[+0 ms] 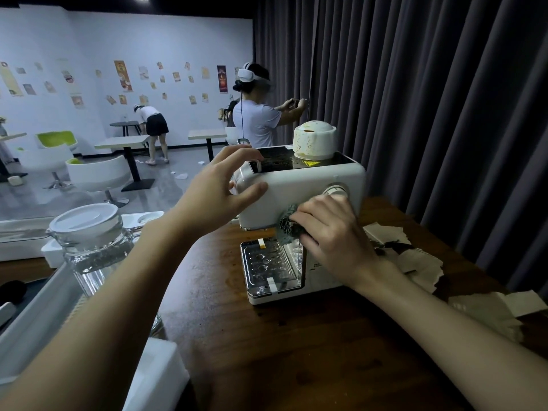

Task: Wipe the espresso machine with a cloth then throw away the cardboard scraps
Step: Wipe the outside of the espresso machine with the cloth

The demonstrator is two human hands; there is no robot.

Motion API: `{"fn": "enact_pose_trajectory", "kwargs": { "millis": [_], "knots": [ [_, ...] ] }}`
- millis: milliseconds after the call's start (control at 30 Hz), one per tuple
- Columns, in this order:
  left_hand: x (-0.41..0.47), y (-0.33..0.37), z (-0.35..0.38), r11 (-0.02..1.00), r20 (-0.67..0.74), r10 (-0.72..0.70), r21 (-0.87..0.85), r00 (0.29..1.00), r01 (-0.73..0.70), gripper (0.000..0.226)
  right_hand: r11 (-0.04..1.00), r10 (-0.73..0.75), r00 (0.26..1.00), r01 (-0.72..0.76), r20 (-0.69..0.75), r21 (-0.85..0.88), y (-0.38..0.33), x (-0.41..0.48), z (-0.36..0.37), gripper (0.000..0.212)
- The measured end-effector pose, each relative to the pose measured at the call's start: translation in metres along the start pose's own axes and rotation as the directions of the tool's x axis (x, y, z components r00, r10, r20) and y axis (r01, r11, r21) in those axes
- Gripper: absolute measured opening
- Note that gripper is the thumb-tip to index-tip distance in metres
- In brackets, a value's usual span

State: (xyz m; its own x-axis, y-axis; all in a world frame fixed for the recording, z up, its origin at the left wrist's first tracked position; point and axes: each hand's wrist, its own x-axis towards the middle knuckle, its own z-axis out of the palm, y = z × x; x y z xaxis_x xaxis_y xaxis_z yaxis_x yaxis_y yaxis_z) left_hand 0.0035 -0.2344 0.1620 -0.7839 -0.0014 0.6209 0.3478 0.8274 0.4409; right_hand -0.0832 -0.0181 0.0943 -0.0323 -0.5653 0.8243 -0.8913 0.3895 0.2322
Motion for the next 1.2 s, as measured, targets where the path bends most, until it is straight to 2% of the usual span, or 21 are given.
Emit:
{"fn": "enact_pose_trajectory", "kwargs": {
  "millis": [267, 400, 567, 667, 767, 833, 967, 1200],
  "knots": [
    [0.001, 0.0, 0.001, 0.999, 0.002, -0.009, 0.035, 1.0, 0.009, 0.049, 0.971, 0.235, 0.961, -0.225, -0.148, 0.077, 0.012, 0.027, -0.017, 0.029],
    [0.001, 0.0, 0.001, 0.996, -0.011, -0.003, 0.086, 1.0, 0.004, 0.047, 0.974, 0.222, 0.965, -0.215, -0.138, 0.066, 0.008, 0.022, -0.015, 0.03],
    [0.001, 0.003, 0.002, 0.997, -0.011, -0.014, 0.081, 1.0, 0.015, 0.045, 0.991, 0.109, 0.993, -0.113, -0.049, -0.073, 0.004, 0.0, -0.008, 0.027],
    [0.003, 0.008, -0.002, 0.988, 0.053, -0.032, 0.154, 0.998, 0.024, 0.042, 0.989, 0.098, 0.995, -0.1, -0.023, -0.107, 0.004, -0.004, -0.008, 0.027],
    [0.012, 0.019, -0.008, 0.898, 0.071, -0.016, 0.439, 0.997, -0.017, 0.045, 0.99, 0.134, 0.99, -0.136, -0.048, -0.045, 0.006, 0.004, -0.011, 0.026],
    [0.019, 0.029, -0.007, 0.859, 0.071, 0.052, 0.506, 0.996, -0.081, 0.044, 0.982, 0.187, 0.98, -0.186, -0.072, 0.027, 0.007, 0.012, -0.015, 0.027],
    [0.027, 0.037, 0.005, 0.874, 0.137, 0.118, 0.456, 0.984, -0.168, 0.032, 0.959, 0.255, 0.964, -0.242, -0.077, 0.148, 0.016, 0.021, -0.025, 0.031],
    [0.027, 0.036, 0.009, 0.913, 0.085, 0.117, 0.383, 0.989, -0.141, 0.028, 0.875, 0.399, 0.913, -0.352, -0.084, 0.333, 0.029, 0.027, -0.036, 0.029]
  ]
}}
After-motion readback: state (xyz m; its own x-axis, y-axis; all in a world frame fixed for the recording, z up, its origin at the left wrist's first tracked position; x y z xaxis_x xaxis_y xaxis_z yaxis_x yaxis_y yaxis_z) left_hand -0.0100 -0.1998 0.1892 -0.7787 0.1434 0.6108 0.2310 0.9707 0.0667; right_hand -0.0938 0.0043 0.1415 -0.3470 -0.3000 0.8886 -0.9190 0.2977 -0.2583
